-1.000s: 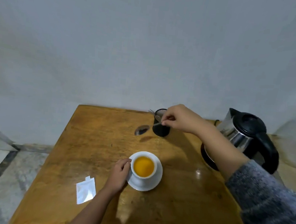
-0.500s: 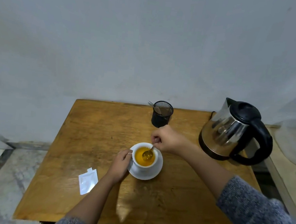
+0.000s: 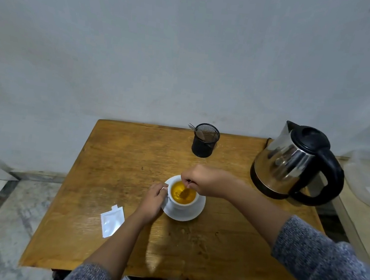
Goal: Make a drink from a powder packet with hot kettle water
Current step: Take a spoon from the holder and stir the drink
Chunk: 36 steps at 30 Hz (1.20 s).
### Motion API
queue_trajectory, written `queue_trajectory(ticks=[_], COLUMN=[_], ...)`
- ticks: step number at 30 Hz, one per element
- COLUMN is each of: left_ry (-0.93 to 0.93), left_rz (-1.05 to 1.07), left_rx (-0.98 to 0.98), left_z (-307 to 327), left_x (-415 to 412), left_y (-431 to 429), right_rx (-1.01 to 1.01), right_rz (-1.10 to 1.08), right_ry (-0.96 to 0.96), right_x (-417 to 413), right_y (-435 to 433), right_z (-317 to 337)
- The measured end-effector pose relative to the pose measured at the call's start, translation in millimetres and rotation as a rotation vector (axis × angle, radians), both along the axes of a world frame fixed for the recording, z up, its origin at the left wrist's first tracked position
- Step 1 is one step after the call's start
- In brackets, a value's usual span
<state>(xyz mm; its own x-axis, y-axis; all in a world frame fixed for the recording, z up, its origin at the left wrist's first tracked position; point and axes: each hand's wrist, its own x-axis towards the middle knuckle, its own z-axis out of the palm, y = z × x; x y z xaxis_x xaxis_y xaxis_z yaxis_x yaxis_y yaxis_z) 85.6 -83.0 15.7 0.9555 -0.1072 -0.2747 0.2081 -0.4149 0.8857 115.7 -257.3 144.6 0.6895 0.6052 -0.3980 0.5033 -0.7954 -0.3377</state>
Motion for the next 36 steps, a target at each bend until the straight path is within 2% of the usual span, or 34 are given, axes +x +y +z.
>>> queue_trajectory(ticks=[4, 12, 15, 26, 30, 36], left_ry=[0.004, -0.002, -0.004, -0.023, -0.033, -0.021], left_rz=[0.0, 0.01, 0.01, -0.021, -0.033, -0.046], left_rx=[0.002, -0.001, 0.003, 0.034, 0.033, 0.025], left_z=[0, 0, 2, -2, -5, -6], left_x=[0, -1, -1, 0, 1, 1], left_y=[0, 0, -1, 2, 2, 4], right_rx=[0.005, 0.284, 0.33, 0.042, 0.072, 0.243], right_rz=[-0.022, -0.319, -0.374, -0.151, -0.109, -0.274], right_ry=[0.034, 0.05, 0.023, -0.054, -0.031, -0.034], right_x=[-1, -2, 0, 0, -5, -7], right_y=[2, 9, 7, 6, 11, 15], right_z=[0, -15, -18, -8, -8, -17])
